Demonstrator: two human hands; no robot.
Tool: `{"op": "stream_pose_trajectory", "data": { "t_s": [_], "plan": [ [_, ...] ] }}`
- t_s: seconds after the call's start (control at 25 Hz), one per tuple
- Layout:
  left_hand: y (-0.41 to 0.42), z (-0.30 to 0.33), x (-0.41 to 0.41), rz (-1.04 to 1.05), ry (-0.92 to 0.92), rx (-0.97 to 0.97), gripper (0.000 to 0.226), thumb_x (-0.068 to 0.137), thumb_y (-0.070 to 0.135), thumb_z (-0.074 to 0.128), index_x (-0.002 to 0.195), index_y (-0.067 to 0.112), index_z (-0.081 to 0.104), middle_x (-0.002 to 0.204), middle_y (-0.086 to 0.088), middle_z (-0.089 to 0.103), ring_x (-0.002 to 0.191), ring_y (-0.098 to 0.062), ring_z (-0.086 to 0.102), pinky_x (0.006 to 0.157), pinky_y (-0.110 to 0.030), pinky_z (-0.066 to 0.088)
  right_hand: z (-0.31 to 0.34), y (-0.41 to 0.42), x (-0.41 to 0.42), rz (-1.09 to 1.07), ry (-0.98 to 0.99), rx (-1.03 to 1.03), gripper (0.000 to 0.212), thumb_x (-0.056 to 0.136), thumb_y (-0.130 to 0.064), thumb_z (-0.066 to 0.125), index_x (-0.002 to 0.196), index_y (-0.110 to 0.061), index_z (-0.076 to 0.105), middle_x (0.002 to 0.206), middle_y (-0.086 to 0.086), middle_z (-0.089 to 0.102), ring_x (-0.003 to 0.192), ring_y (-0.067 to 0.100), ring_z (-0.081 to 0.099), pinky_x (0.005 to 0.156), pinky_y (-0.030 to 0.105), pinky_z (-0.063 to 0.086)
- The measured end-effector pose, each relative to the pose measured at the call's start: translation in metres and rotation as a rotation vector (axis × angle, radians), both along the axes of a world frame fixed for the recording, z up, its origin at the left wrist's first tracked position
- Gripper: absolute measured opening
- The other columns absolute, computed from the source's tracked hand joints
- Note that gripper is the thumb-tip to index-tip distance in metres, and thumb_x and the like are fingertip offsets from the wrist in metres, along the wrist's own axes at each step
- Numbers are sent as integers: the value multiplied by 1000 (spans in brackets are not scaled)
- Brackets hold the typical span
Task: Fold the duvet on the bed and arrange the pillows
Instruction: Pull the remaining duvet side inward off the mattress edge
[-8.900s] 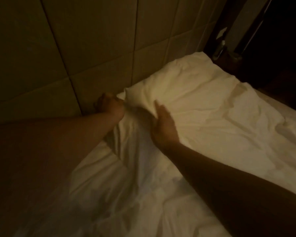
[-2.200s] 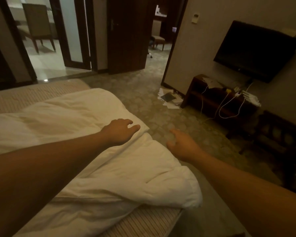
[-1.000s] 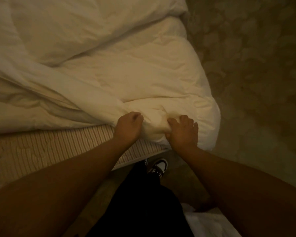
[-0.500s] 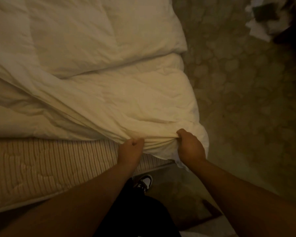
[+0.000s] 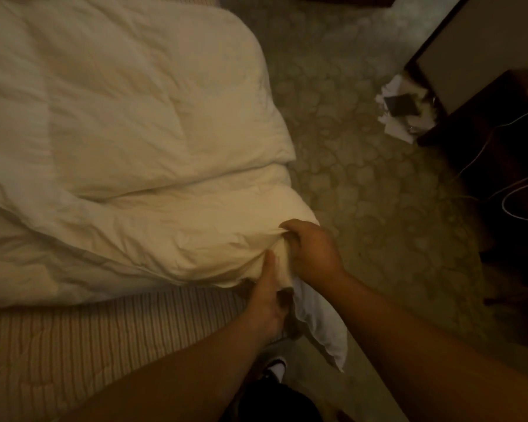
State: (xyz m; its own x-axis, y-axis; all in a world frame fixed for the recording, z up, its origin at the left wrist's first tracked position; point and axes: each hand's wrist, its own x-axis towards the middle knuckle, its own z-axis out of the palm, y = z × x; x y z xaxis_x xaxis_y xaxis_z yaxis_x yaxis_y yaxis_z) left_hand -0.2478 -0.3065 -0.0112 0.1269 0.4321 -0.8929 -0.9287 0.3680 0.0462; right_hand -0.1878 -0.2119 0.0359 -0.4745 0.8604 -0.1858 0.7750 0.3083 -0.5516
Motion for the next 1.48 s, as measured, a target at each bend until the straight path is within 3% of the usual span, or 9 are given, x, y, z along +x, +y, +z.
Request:
{"op": "stream_pose_trajectory", "data": {
  "t_s": [0.12, 0.2, 0.36, 0.44, 0.52, 0.64, 0.84, 1.2, 1.48],
  "plan": [
    [26, 20, 4, -76, 50, 102, 65, 78, 66, 63, 116, 13, 66, 105, -13, 74, 106, -30, 65, 99, -46, 49, 10, 14, 6, 44, 32, -2, 25, 99, -20, 52, 116, -15, 69, 115, 3, 69, 107, 17, 60, 86, 9, 31],
    [50, 37, 3, 10, 71, 121, 57, 86, 60, 58, 115, 13, 67, 94, -13, 75, 99, -31, 66, 95, -46, 50, 7, 20, 27, 51, 16, 60, 32, 98, -30, 48, 123, -17, 64, 120, 6, 65, 111, 21, 58, 95, 21, 38],
    [105, 75, 8, 300, 44, 194, 58, 93, 55, 47, 116, 3, 61, 97, -20, 68, 94, -38, 59, 91, -51, 43, -7, 30, 80, -70, 83, -168, 92, 76, -78, 50, 149, -27, 26, 149, 2, 36, 135, 20, 38, 109, 45, 37],
    [129, 97, 16, 416, 60, 232, 61, 95, 56, 42, 121, 2, 57, 103, -21, 64, 101, -39, 57, 94, -53, 40, -13, 37, 102, -83, 31, -158, 109, 63, -82, 57, 150, -35, 12, 151, 0, 30, 136, 21, 36, 106, 49, 40],
    [151, 116, 26, 531, 100, 293, 62, 98, 54, 34, 128, 3, 53, 108, -23, 62, 111, -40, 53, 93, -55, 39, -18, 47, 125, -49, -134, -94, 102, 64, -67, 60, 147, -36, 9, 147, 4, 31, 131, 27, 38, 102, 53, 41],
    [171, 142, 40, 631, 234, 351, 57, 101, 49, 29, 130, 7, 53, 112, -22, 62, 102, -41, 57, 77, -53, 45, -13, 81, 163, -85, -296, -36, 56, 83, -44, 57, 133, -29, 38, 131, 5, 48, 119, 28, 49, 98, 49, 44],
    [198, 159, 34, 600, 502, 194, 46, 101, 48, 34, 122, 17, 61, 123, -13, 65, 109, -34, 61, 91, -52, 51, 17, 177, 199, -143, -116, 49, 18, 91, -21, 48, 106, -25, 57, 108, 4, 62, 99, 28, 60, 89, 45, 50],
    [296, 165, -13, 744, 683, 33, 32, 97, 47, 44, 96, 21, 64, 112, -3, 68, 92, -23, 65, 92, -41, 54, 50, 357, 156, 101, 2, 120, 33, 103, -29, 36, 126, -20, 58, 119, 1, 60, 110, 25, 56, 93, 33, 39],
    [419, 157, -87, 787, 767, -97, 31, 85, 48, 56, 94, 20, 66, 106, -2, 70, 93, -24, 67, 86, -42, 55, 80, 503, 98, 424, -123, 259, 13, 96, -31, 47, 102, -23, 55, 93, -1, 59, 77, 19, 50, 68, 30, 35]
  ]
}}
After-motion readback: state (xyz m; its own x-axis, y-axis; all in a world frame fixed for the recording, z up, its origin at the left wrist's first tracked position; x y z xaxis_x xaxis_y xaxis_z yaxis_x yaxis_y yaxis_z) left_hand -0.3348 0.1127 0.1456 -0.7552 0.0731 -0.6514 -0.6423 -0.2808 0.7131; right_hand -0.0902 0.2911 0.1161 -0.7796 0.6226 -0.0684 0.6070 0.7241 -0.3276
